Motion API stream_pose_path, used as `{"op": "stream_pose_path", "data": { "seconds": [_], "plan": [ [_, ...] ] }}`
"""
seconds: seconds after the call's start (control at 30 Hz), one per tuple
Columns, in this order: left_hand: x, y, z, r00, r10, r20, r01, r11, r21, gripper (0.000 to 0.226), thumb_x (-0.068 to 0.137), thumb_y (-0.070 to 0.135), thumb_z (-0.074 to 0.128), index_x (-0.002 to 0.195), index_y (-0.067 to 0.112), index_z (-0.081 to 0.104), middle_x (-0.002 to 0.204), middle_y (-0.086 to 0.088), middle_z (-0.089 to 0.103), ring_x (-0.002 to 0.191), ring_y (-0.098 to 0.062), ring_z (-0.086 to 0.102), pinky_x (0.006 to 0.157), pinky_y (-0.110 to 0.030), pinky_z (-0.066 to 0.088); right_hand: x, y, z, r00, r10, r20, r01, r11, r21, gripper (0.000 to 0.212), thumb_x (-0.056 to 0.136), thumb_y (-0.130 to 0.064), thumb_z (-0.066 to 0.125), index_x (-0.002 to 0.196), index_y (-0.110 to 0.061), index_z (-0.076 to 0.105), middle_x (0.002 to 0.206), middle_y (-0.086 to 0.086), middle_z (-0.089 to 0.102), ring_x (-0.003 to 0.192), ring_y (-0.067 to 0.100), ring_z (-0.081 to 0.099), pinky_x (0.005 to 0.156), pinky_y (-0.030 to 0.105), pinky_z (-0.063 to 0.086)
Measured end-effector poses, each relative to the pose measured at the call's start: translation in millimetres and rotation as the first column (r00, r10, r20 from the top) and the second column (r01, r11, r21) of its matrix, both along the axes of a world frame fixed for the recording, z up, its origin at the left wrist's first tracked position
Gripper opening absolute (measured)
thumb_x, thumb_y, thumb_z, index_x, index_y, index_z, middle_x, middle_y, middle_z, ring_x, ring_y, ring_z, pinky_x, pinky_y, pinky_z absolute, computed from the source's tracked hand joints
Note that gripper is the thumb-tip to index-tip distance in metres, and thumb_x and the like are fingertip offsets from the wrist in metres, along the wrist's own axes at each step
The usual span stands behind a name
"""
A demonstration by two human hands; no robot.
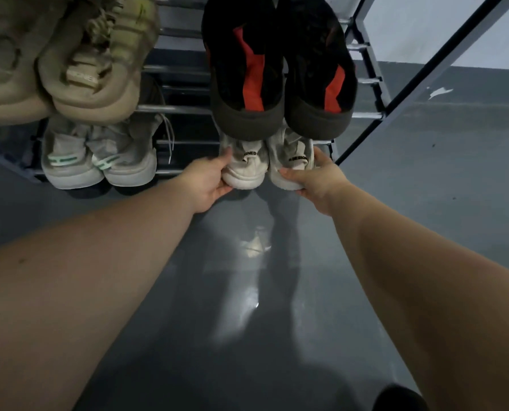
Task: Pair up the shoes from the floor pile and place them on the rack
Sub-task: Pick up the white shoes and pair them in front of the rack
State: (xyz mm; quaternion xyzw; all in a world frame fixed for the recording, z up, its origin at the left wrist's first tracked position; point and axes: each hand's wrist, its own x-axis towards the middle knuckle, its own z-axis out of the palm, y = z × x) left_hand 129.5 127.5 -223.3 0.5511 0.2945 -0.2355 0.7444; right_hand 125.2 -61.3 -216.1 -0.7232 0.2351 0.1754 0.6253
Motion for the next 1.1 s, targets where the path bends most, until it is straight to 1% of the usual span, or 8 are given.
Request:
{"op": "stream_pose_path", "data": {
  "seconds": [0.07, 0.13, 0.2, 0.37, 0.53, 0.73, 0.93, 1.1],
  "plan": [
    [-4.7, -3.5, -14.8, 0.996, -0.081, 0.028, 0.071, 0.96, 0.27, 0.044, 0.095, 0.04, 0.049, 0.122, 0.007, 0.055, 0.117, -0.007, 0.059, 0.108, -0.021, 0.059, 0.088, -0.032, 0.051, -3.8, -1.0, -11.6, 1.0, 0.02, -0.011, -0.021, 0.995, -0.094, 0.113, 0.048, -0.035, 0.089, 0.146, -0.022, 0.034, 0.134, 0.001, 0.056, 0.117, 0.022, 0.058, 0.102, 0.043, 0.047],
    [-10.9, -3.7, -27.7, 0.973, -0.229, 0.024, 0.174, 0.798, 0.577, 0.055, 0.092, 0.052, 0.046, 0.122, 0.006, 0.057, 0.127, -0.011, 0.051, 0.117, -0.028, 0.054, 0.103, -0.037, 0.043, -10.7, 0.7, -15.9, 0.998, 0.056, -0.018, -0.058, 0.986, -0.157, 0.106, 0.057, -0.034, 0.088, 0.147, -0.02, 0.033, 0.136, -0.001, 0.055, 0.119, 0.02, 0.057, 0.104, 0.04, 0.045],
    [-17.7, -3.6, -32.1, 0.933, -0.359, 0.012, 0.224, 0.607, 0.763, 0.062, 0.088, 0.057, 0.049, 0.123, 0.006, 0.055, 0.135, -0.013, 0.04, 0.124, -0.029, 0.046, 0.107, -0.033, 0.034, -16.8, 1.2, -17.7, 0.994, 0.106, -0.028, -0.11, 0.961, -0.252, 0.096, 0.064, -0.034, 0.085, 0.146, -0.021, 0.034, 0.136, -0.002, 0.052, 0.121, 0.02, 0.054, 0.105, 0.038, 0.044],
    [-25.5, -4.9, -35.3, 0.847, -0.525, 0.079, 0.139, 0.364, 0.921, 0.088, 0.068, 0.064, 0.067, 0.136, 0.013, 0.043, 0.133, -0.011, 0.043, 0.127, -0.028, 0.039, 0.108, -0.036, 0.032, -19.2, -0.9, -24.7, 0.963, 0.254, -0.087, -0.255, 0.766, -0.59, 0.084, 0.069, -0.047, 0.078, 0.14, -0.023, 0.041, 0.142, 0.007, 0.043, 0.128, 0.029, 0.044, 0.104, 0.045, 0.041],
    [-11.5, -4.4, -30.0, 0.817, -0.575, -0.046, 0.181, 0.179, 0.967, 0.08, 0.08, 0.059, 0.059, 0.141, 0.012, 0.037, 0.142, -0.014, 0.04, 0.13, -0.032, 0.034, 0.106, -0.037, 0.028, -14.8, -0.8, -29.4, 0.967, 0.25, -0.043, -0.224, 0.761, -0.609, 0.074, 0.076, -0.04, 0.075, 0.138, -0.017, 0.043, 0.134, 0.005, 0.053, 0.123, 0.026, 0.05, 0.1, 0.039, 0.044],
    [7.6, -6.0, -28.7, 0.821, -0.569, -0.039, 0.194, 0.213, 0.958, 0.071, 0.085, 0.052, 0.057, 0.143, 0.017, 0.035, 0.143, -0.014, 0.044, 0.132, -0.033, 0.037, 0.108, -0.037, 0.029, -7.6, 3.5, -31.4, 0.983, 0.169, 0.075, -0.108, 0.855, -0.507, 0.071, 0.082, -0.031, 0.072, 0.144, -0.019, 0.039, 0.133, -0.002, 0.057, 0.12, 0.021, 0.055, 0.093, 0.027, 0.042],
    [15.1, -14.2, -32.1, 0.858, -0.513, 0.033, 0.168, 0.341, 0.925, 0.068, 0.082, 0.046, 0.064, 0.139, 0.018, 0.04, 0.14, -0.013, 0.046, 0.13, -0.031, 0.042, 0.106, -0.038, 0.036, -2.4, 4.7, -28.9, 0.983, 0.165, 0.08, -0.096, 0.835, -0.542, 0.061, 0.085, -0.027, 0.069, 0.138, -0.016, 0.043, 0.129, 0.0, 0.059, 0.116, 0.021, 0.056, 0.087, 0.025, 0.041],
    [12.2, -11.4, -26.8, 0.823, -0.568, 0.015, 0.238, 0.369, 0.898, 0.082, 0.081, 0.051, 0.063, 0.148, 0.022, 0.026, 0.15, -0.013, 0.03, 0.136, -0.032, 0.033, 0.11, -0.04, 0.032, 5.2, 6.6, -27.3, 0.985, 0.147, 0.092, -0.071, 0.827, -0.558, 0.068, 0.086, -0.023, 0.066, 0.146, -0.015, 0.033, 0.137, 0.004, 0.053, 0.123, 0.024, 0.053, 0.1, 0.033, 0.043]
  ]
}}
